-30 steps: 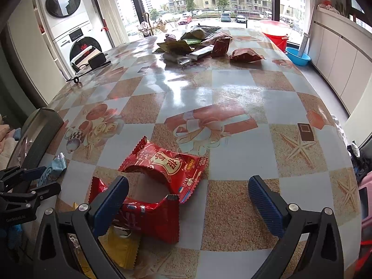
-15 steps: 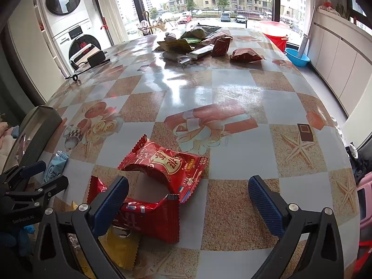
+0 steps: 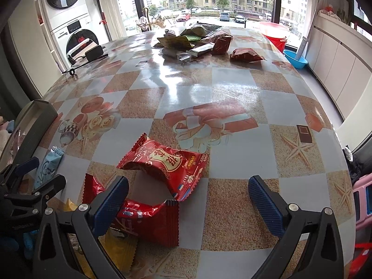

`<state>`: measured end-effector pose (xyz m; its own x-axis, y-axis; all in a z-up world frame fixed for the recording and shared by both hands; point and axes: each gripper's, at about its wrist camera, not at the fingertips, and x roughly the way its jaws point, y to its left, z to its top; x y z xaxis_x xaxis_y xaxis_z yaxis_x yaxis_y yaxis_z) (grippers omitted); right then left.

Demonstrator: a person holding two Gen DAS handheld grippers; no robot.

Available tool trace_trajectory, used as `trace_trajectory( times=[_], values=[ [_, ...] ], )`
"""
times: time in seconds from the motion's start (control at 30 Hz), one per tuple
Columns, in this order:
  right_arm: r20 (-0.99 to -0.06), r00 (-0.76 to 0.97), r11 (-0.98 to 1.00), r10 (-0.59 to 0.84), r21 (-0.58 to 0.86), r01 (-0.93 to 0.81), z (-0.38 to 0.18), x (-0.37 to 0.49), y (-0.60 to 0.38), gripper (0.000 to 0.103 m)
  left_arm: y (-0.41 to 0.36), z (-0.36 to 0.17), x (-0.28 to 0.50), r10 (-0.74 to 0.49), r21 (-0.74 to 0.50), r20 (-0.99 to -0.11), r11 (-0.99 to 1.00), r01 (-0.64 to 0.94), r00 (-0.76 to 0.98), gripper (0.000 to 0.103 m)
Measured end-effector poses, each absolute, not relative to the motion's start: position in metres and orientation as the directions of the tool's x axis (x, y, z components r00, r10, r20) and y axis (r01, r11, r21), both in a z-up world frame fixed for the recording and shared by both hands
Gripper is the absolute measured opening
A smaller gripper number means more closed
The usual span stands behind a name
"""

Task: Organize snacks
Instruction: 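Grasp a red snack bag with the right tool while the left grasps the light-blue packet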

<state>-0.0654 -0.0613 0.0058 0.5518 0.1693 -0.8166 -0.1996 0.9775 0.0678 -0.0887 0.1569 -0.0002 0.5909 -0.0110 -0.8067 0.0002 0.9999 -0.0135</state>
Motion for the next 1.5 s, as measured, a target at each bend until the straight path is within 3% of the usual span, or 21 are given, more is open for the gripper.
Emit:
trace_trajectory(
  times=[1.5],
  values=[
    [-0.86, 0.499, 0.967, 0.107, -0.026, -0.253, 0.002, -0.057, -0.049, 0.103, 0.158, -0.001, -0.091, -0.013, -0.016, -0.804, 1.0, 0.001, 0.594, 0.103]
  ],
)
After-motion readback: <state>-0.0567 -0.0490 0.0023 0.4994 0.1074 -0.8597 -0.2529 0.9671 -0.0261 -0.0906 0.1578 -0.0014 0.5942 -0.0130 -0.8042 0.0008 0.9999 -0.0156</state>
